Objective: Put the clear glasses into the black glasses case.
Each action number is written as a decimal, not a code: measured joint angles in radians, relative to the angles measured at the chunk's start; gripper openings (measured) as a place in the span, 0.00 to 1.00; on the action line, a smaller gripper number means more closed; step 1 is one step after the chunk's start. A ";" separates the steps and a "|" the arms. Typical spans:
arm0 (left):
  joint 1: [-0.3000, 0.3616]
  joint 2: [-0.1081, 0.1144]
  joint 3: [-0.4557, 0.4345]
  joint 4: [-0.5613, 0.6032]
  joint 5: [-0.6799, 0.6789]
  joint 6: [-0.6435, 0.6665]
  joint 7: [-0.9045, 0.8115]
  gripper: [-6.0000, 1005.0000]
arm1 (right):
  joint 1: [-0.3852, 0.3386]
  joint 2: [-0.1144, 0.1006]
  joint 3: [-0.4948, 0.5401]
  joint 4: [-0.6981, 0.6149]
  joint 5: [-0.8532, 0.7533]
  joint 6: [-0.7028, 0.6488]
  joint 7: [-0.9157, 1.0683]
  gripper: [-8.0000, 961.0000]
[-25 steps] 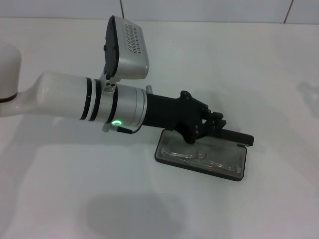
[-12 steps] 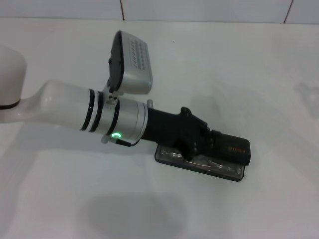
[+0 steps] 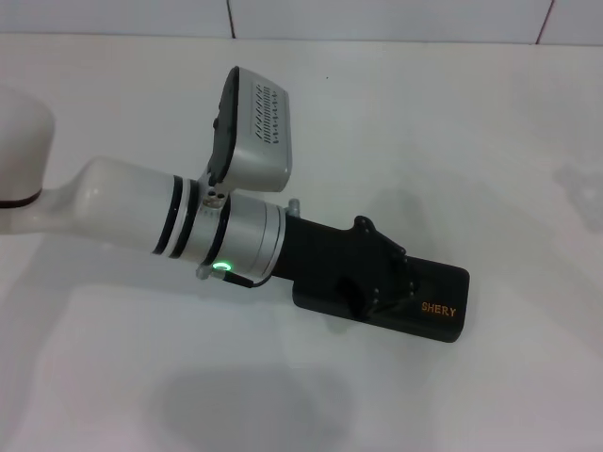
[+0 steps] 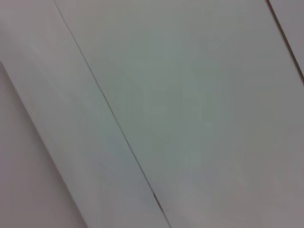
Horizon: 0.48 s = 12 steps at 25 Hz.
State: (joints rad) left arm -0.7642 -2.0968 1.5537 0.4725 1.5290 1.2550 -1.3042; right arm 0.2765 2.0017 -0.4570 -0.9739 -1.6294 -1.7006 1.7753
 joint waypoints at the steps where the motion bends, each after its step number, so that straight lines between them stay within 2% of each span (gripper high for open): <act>1: 0.020 0.000 -0.002 0.035 -0.005 0.023 -0.004 0.15 | 0.000 0.000 0.000 0.002 0.000 -0.005 -0.002 0.19; 4: 0.095 0.001 -0.006 0.150 -0.046 0.076 -0.036 0.15 | 0.000 -0.001 -0.005 0.013 -0.003 -0.031 -0.025 0.20; 7: 0.179 0.015 -0.039 0.303 -0.101 0.165 -0.081 0.15 | 0.006 -0.003 -0.009 0.035 -0.024 -0.111 -0.105 0.21; 12: 0.272 0.017 -0.250 0.401 -0.109 0.449 -0.049 0.16 | 0.019 0.014 -0.075 0.111 -0.022 -0.246 -0.282 0.21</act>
State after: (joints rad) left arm -0.4917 -2.0801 1.3041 0.8736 1.4197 1.7036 -1.3528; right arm 0.2951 2.0152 -0.5316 -0.8627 -1.6510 -1.9468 1.4936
